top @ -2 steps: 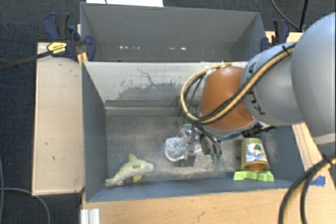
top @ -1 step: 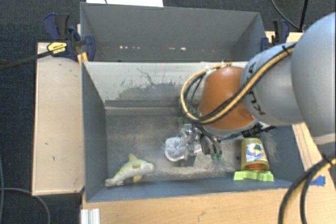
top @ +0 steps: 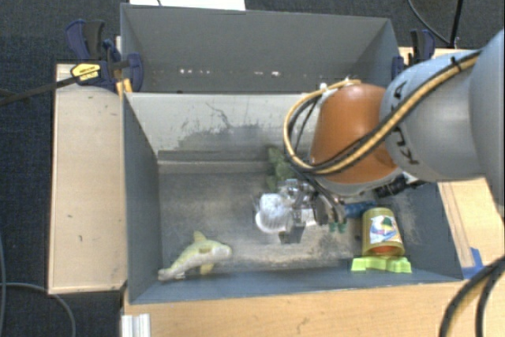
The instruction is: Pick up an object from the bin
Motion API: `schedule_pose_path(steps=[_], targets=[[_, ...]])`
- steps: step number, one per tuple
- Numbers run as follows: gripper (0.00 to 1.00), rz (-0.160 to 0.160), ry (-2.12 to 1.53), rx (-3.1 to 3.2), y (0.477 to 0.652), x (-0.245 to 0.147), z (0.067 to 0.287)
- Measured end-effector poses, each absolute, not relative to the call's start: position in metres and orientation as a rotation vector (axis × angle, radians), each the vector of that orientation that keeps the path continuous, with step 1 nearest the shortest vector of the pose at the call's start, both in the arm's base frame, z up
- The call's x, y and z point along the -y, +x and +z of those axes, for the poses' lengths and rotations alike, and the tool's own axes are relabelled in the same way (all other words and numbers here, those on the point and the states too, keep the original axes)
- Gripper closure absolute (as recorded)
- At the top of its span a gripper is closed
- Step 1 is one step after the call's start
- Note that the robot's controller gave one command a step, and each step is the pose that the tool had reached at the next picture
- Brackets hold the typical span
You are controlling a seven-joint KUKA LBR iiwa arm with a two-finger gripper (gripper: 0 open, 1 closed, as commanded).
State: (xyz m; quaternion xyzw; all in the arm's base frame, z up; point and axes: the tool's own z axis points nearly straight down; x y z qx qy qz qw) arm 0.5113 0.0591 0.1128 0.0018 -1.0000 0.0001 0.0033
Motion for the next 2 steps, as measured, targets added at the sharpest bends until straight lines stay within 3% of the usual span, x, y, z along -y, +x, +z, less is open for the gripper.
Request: schedule_pose_path(steps=[2], targets=[[1.00, -0.001, -0.042, 3.138, 0.516, -0.056, 0.234]])
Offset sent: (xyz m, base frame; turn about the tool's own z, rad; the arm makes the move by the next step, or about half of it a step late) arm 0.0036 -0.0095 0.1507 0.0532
